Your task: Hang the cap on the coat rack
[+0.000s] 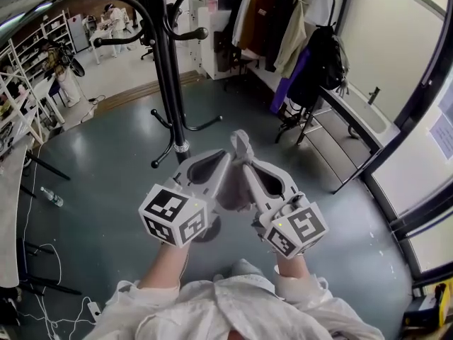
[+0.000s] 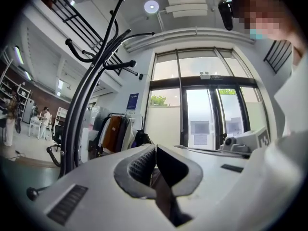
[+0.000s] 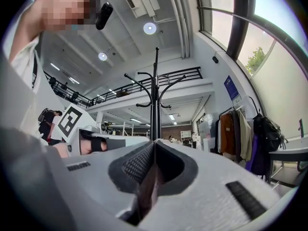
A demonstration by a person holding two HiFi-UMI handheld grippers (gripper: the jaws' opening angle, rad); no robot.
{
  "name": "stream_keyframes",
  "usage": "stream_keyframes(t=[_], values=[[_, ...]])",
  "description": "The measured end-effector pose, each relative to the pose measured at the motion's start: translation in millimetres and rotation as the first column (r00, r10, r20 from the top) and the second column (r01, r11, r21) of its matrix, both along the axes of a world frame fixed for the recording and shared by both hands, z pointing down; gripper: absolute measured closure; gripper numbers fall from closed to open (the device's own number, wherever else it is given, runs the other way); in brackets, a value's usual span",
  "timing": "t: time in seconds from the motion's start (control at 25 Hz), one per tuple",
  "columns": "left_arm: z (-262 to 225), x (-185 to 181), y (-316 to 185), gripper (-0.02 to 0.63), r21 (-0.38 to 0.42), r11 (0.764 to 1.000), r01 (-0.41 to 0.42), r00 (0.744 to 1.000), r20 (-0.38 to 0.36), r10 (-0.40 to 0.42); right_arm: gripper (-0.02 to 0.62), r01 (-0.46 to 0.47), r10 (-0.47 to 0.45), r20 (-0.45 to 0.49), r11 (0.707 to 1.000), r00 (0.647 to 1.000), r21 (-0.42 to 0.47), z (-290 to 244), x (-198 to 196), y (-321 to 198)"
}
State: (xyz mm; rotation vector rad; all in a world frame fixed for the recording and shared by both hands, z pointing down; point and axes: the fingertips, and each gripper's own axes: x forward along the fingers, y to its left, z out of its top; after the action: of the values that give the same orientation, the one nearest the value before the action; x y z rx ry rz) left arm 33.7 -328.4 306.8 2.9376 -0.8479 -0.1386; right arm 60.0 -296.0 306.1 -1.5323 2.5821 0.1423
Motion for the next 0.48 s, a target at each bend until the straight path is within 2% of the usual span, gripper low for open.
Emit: stream_keyframes(t=[0.28,0.48], values=[[0.5,7.9,-11.1,0.589,-0.004,1.0,0.015,1.0,-0.019,-0.015,0.58,0.026,-0.026,-0.005,1.0,1.0,0.009,-1.5,8.2,-10.7],[2.2,15.6,-29.6,0.589,-0.019,0.997,0.074,0.997,0.001,-0.074,0.58,0.044,-0.044,-0.014,0.999,0.999,0.012,-6.3,22.1,-30.6]])
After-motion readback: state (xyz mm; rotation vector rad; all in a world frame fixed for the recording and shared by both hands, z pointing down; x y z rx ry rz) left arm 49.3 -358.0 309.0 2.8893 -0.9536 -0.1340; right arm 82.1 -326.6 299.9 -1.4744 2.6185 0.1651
